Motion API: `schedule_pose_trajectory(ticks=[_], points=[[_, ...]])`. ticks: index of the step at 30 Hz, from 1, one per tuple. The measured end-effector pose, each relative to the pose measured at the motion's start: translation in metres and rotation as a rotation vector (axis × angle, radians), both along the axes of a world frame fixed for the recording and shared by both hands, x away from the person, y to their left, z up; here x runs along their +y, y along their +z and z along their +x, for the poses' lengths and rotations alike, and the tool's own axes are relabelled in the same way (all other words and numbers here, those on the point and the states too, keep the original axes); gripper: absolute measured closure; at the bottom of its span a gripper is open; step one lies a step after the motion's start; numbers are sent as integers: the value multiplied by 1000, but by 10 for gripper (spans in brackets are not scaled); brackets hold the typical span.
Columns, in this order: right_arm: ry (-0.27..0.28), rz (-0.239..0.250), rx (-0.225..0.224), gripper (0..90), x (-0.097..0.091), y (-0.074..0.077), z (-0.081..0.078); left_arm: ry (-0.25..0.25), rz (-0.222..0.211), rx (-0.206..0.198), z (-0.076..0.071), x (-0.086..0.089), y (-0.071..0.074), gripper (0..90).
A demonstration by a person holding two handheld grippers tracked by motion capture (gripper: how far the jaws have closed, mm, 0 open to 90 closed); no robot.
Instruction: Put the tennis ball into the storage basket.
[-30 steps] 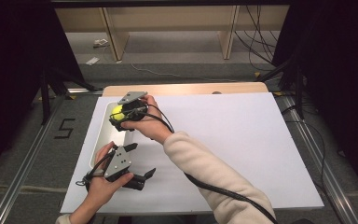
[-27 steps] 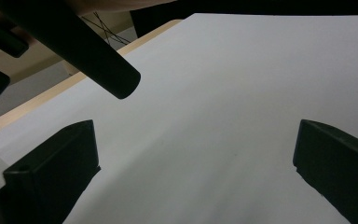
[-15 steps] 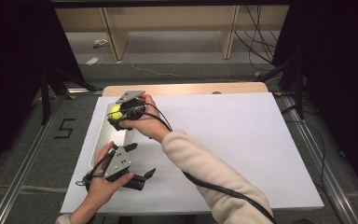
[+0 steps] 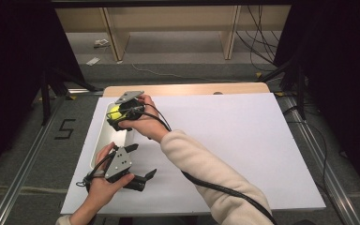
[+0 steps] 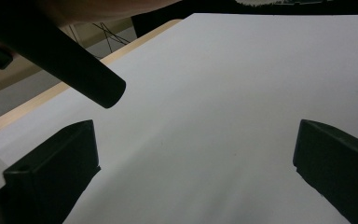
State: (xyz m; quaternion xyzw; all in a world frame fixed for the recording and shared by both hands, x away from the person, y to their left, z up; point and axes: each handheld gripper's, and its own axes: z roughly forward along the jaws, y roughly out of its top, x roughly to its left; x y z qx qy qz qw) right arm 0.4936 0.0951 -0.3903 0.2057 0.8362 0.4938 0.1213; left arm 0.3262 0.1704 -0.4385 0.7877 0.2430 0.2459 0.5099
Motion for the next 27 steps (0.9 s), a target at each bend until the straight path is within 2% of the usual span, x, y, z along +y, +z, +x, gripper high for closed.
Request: schedule_pose_trajectory(ticks=[27], points=[[8, -25, 22, 268, 14, -9, 7, -5, 2, -1, 0, 0, 0, 0]])
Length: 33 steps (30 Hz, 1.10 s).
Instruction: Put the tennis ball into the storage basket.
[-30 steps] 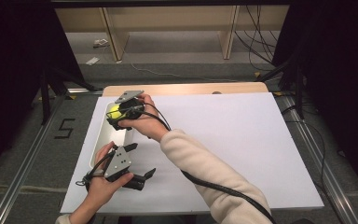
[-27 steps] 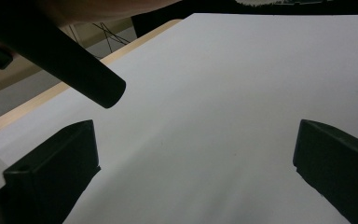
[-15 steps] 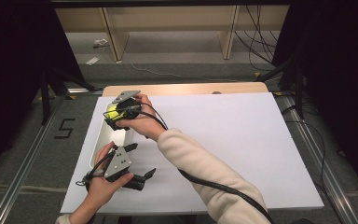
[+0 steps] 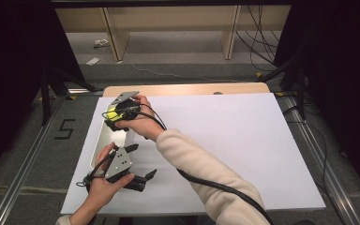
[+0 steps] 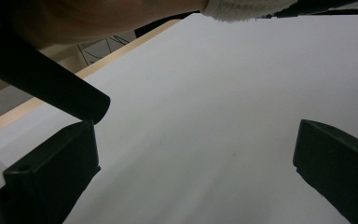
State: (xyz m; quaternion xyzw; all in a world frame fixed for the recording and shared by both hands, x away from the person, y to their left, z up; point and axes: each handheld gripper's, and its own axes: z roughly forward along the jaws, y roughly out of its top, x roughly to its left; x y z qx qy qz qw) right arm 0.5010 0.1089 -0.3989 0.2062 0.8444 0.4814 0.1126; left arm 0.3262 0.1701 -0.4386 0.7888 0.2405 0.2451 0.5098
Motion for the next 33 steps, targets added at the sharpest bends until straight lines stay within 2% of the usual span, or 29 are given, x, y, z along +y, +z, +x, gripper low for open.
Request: schedule_pose_trajectory(ticks=[33], points=[[19, -23, 21, 267, 9, -8, -1, -4, 1, 1, -1, -1, 0, 0]])
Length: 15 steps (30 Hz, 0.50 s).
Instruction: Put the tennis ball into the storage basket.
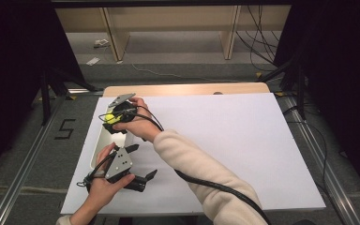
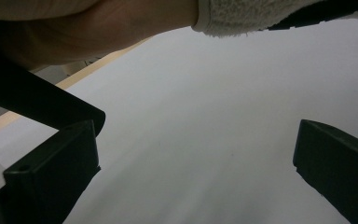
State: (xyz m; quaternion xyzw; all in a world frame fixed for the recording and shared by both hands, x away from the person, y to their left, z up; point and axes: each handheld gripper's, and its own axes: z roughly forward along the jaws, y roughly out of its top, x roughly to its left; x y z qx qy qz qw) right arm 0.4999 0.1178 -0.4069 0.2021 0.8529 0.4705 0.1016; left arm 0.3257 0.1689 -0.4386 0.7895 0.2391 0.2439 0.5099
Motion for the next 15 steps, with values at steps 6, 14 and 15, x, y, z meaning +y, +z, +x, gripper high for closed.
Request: schedule_pose_trajectory(ticks=[6, 14, 15], points=[[2, -6, 0, 267, 1, -1, 0, 1, 1, -1, 0, 0, 0, 0], [7, -10, 4, 267, 3, -3, -1, 3, -2, 1, 0, 0, 0, 0], [7, -11, 4, 267, 3, -4, -1, 3, -3, 1, 0, 0, 0, 0]])
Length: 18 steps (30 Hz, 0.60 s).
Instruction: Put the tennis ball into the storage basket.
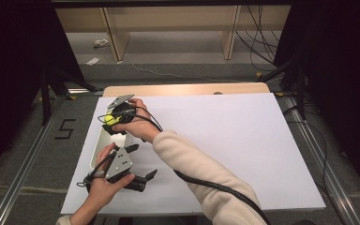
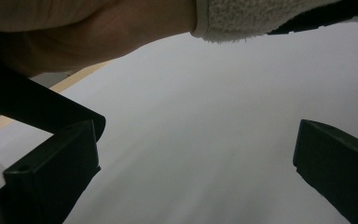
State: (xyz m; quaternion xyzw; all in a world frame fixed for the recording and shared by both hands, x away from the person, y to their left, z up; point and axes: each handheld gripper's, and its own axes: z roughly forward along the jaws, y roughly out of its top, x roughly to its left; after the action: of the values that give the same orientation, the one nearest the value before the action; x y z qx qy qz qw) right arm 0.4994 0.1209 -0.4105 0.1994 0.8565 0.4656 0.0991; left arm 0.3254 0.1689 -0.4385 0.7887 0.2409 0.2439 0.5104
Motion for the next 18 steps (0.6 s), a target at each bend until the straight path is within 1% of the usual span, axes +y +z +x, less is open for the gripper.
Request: schedule_pose_trajectory(ticks=[8, 18], points=[[6, -7, 1, 267, 1, -3, 0, -1, 1, 0, 0, 0, 0, 0], [11, -15, 14, 266, 3, -7, -1, -2, 2, 0, 0, 0, 0, 0]])
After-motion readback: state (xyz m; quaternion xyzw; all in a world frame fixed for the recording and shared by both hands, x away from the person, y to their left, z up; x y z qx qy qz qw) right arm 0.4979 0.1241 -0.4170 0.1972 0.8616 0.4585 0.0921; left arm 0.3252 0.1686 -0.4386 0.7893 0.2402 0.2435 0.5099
